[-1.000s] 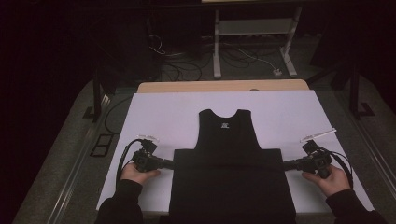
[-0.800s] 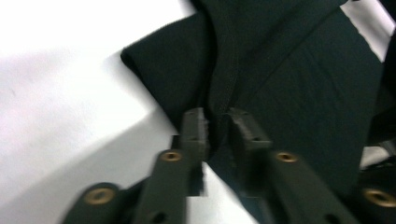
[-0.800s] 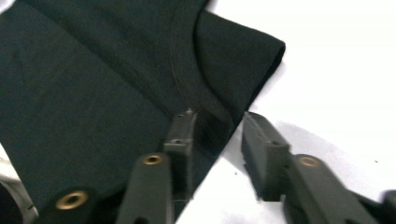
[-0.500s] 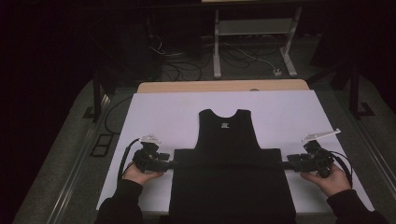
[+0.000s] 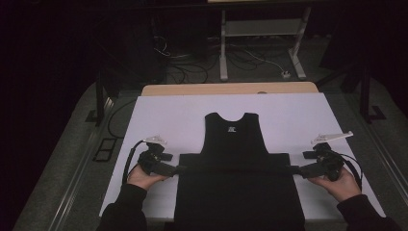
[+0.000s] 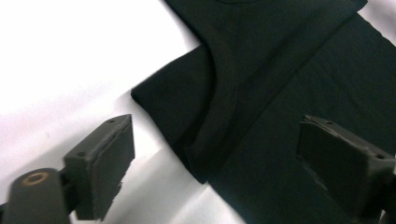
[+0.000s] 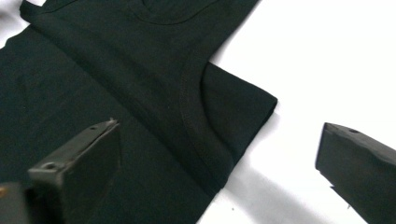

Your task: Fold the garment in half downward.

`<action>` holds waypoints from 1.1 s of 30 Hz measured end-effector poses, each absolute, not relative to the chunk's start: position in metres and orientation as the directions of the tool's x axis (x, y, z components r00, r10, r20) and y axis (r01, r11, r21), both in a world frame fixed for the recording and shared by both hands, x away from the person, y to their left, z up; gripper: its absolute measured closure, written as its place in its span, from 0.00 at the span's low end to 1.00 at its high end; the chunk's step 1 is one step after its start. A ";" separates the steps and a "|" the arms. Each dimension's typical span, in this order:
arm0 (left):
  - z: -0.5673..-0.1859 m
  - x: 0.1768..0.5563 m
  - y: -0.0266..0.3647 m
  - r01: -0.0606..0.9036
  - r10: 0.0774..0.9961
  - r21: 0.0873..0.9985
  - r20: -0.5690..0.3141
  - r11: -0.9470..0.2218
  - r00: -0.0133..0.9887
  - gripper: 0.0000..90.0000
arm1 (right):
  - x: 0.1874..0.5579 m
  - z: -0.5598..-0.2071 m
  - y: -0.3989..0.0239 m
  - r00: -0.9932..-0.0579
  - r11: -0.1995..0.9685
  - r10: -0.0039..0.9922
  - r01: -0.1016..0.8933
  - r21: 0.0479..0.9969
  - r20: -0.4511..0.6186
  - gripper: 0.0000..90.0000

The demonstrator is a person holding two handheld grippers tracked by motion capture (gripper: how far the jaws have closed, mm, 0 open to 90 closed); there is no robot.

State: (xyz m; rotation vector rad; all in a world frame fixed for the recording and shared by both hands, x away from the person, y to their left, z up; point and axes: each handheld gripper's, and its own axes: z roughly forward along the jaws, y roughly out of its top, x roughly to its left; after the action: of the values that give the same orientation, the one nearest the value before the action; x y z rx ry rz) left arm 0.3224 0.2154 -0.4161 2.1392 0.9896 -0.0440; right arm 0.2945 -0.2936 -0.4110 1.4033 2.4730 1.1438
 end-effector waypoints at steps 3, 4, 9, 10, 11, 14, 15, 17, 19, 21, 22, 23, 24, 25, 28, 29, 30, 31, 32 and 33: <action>-0.414 0.324 0.213 0.655 0.640 0.630 -0.307 -0.418 0.704 0.00 | 0.296 -0.408 -0.293 -0.589 0.306 0.760 0.696 0.650 0.274 0.00; -0.414 0.325 0.213 0.650 0.639 0.635 -0.302 -0.418 0.707 0.00 | 0.296 -0.407 -0.293 -0.589 0.304 0.760 0.696 0.651 0.274 0.00; -0.409 0.329 0.214 0.624 0.637 0.661 -0.277 -0.417 0.719 0.00 | 0.300 -0.405 -0.293 -0.595 0.308 0.752 0.697 0.648 0.282 0.00; -0.409 0.329 0.215 0.623 0.639 0.667 -0.278 -0.409 0.717 0.00 | 0.301 -0.405 -0.293 -0.596 0.308 0.751 0.698 0.647 0.285 0.00; -0.408 0.330 0.215 0.623 0.645 0.672 -0.276 -0.401 0.713 0.00 | 0.301 -0.405 -0.293 -0.595 0.308 0.751 0.698 0.646 0.286 0.00; -0.404 0.333 0.216 0.615 0.646 0.682 -0.269 -0.397 0.715 0.00 | 0.303 -0.404 -0.292 -0.598 0.309 0.749 0.695 0.649 0.284 0.00; -0.403 0.333 0.216 0.607 0.640 0.684 -0.263 -0.404 0.722 0.00 | 0.303 -0.403 -0.292 -0.598 0.309 0.751 0.692 0.653 0.279 0.00; -0.402 0.333 0.215 0.601 0.638 0.685 -0.254 -0.412 0.727 0.00 | 0.303 -0.400 -0.290 -0.603 0.312 0.753 0.679 0.664 0.263 0.00; -0.400 0.333 0.214 0.598 0.636 0.689 -0.254 -0.410 0.728 0.00 | 0.304 -0.397 -0.289 -0.605 0.311 0.755 0.671 0.673 0.254 0.00; -0.396 0.332 0.213 0.586 0.632 0.700 -0.246 -0.409 0.735 0.00 | 0.306 -0.394 -0.289 -0.610 0.311 0.750 0.667 0.677 0.255 0.00; -0.394 0.332 0.212 0.584 0.629 0.706 -0.251 -0.401 0.735 0.00 | 0.307 -0.393 -0.289 -0.611 0.312 0.750 0.666 0.677 0.255 0.00; -0.392 0.333 0.212 0.581 0.628 0.709 -0.250 -0.400 0.737 0.00 | 0.308 -0.392 -0.289 -0.612 0.312 0.748 0.666 0.677 0.257 0.00; -0.390 0.333 0.211 0.576 0.625 0.709 -0.243 -0.408 0.742 0.00 | 0.310 -0.391 -0.289 -0.611 0.311 0.748 0.666 0.678 0.258 0.00; -0.388 0.334 0.210 0.574 0.625 0.712 -0.244 -0.403 0.742 0.00 | 0.311 -0.390 -0.290 -0.610 0.308 0.750 0.665 0.680 0.257 0.00; -0.384 0.337 0.207 0.572 0.624 0.712 -0.241 -0.407 0.743 0.00 | 0.313 -0.386 -0.291 -0.604 0.307 0.761 0.657 0.688 0.238 0.00; -0.383 0.339 0.206 0.572 0.625 0.712 -0.239 -0.408 0.743 0.00 | 0.314 -0.384 -0.292 -0.605 0.305 0.758 0.659 0.688 0.243 0.00; -0.381 0.340 0.205 0.571 0.625 0.710 -0.235 -0.412 0.744 0.00 | 0.315 -0.383 -0.292 -0.607 0.305 0.756 0.659 0.687 0.246 0.00; -0.380 0.341 0.203 0.570 0.625 0.711 -0.234 -0.412 0.744 0.00 | 0.316 -0.381 -0.292 -0.607 0.306 0.757 0.658 0.688 0.243 0.00; -0.378 0.342 0.201 0.566 0.624 0.713 -0.230 -0.413 0.746 0.00 | 0.317 -0.380 -0.292 -0.606 0.303 0.757 0.657 0.691 0.244 0.00; -0.376 0.343 0.200 0.561 0.622 0.714 -0.225 -0.418 0.750 0.00 | 0.318 -0.378 -0.292 -0.610 0.305 0.754 0.653 0.693 0.243 0.00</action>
State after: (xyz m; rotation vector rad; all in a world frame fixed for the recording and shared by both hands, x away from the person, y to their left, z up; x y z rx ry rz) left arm 0.3429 0.1997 -0.3764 2.1195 0.8856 0.0934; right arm 0.3182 -0.2925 -0.3781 1.3198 2.4322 1.1942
